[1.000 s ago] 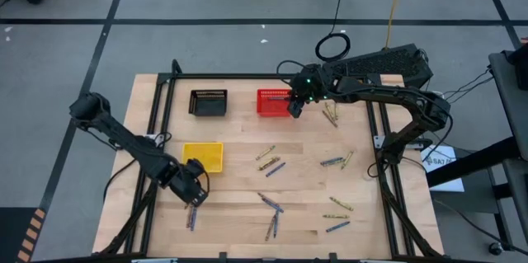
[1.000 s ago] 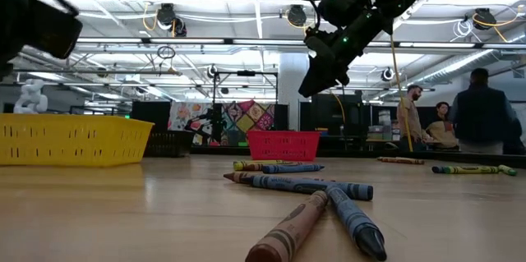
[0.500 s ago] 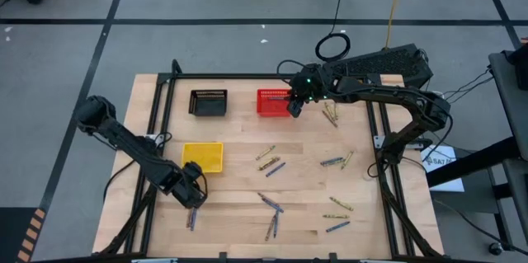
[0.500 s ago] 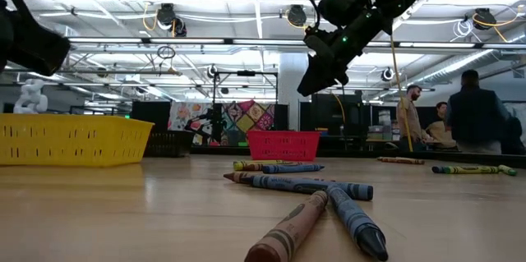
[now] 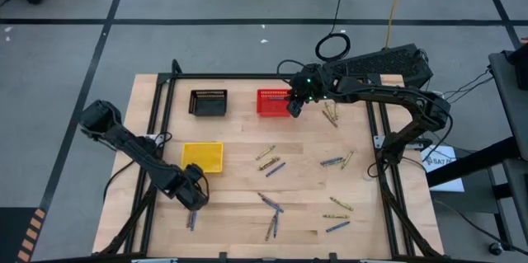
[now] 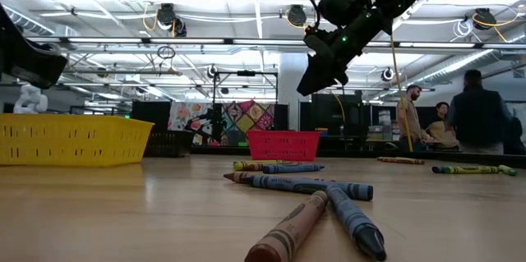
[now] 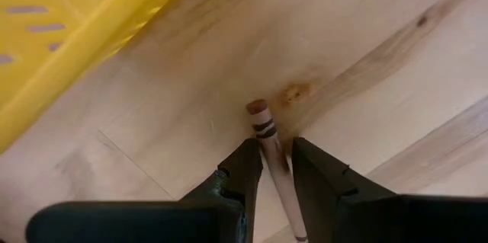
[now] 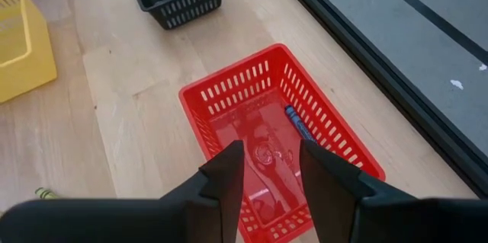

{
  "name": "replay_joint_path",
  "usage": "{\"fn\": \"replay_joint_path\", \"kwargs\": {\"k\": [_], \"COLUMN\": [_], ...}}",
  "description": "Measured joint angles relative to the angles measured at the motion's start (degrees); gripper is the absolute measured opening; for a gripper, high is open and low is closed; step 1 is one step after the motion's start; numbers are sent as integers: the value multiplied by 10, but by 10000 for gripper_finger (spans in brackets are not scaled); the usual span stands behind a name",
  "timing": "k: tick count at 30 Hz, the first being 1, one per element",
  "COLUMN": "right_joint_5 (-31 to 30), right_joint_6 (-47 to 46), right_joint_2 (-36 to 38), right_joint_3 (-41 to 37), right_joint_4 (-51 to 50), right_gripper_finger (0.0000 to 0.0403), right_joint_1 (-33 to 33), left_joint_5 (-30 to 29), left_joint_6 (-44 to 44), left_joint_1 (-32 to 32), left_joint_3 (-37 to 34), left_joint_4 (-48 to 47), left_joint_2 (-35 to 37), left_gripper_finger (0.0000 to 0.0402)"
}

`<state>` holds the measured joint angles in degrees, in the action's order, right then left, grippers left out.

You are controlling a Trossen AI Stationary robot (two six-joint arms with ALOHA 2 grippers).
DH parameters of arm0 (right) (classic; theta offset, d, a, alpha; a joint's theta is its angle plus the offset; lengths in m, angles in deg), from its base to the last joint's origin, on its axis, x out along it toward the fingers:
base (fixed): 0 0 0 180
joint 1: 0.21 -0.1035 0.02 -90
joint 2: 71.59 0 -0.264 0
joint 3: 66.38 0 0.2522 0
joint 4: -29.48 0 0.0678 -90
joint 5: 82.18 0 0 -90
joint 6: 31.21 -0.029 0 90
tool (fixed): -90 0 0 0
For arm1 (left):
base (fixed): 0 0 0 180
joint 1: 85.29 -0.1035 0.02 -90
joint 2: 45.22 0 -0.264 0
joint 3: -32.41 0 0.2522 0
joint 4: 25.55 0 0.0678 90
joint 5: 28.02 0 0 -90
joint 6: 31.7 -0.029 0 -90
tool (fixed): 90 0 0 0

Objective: Sort crayons
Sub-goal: Put the brown crayon into the yellow basket

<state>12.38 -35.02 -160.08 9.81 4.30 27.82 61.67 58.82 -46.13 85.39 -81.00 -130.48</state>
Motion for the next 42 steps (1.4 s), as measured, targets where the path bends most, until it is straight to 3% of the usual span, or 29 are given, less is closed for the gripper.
{"fn": "replay_joint_path", "kwargs": {"k": [4, 10, 28, 36, 42], "right_joint_5": [0, 0, 0, 2, 2], "right_joint_6": [0, 0, 0, 0, 0], "right_joint_2": [0, 0, 0, 0, 0], "right_joint_3": [0, 0, 0, 0, 0], "right_joint_4": [0, 0, 0, -11, -31], "right_gripper_finger": [116, 116, 116, 116, 116], "right_joint_1": [0, 0, 0, 0, 0], "left_joint_5": [0, 3, 15, -37, -84], "left_joint_6": [-10, -25, -107, -165, -271], "left_joint_1": [0, 0, 6, -5, -56], "left_joint_3": [1, 0, 45, 76, 80], "left_joint_4": [-13, -19, -54, -143, -165], "left_joint_2": [-9, -10, 60, 95, 120], "left_gripper_finger": [64, 9, 9, 8, 8]}}
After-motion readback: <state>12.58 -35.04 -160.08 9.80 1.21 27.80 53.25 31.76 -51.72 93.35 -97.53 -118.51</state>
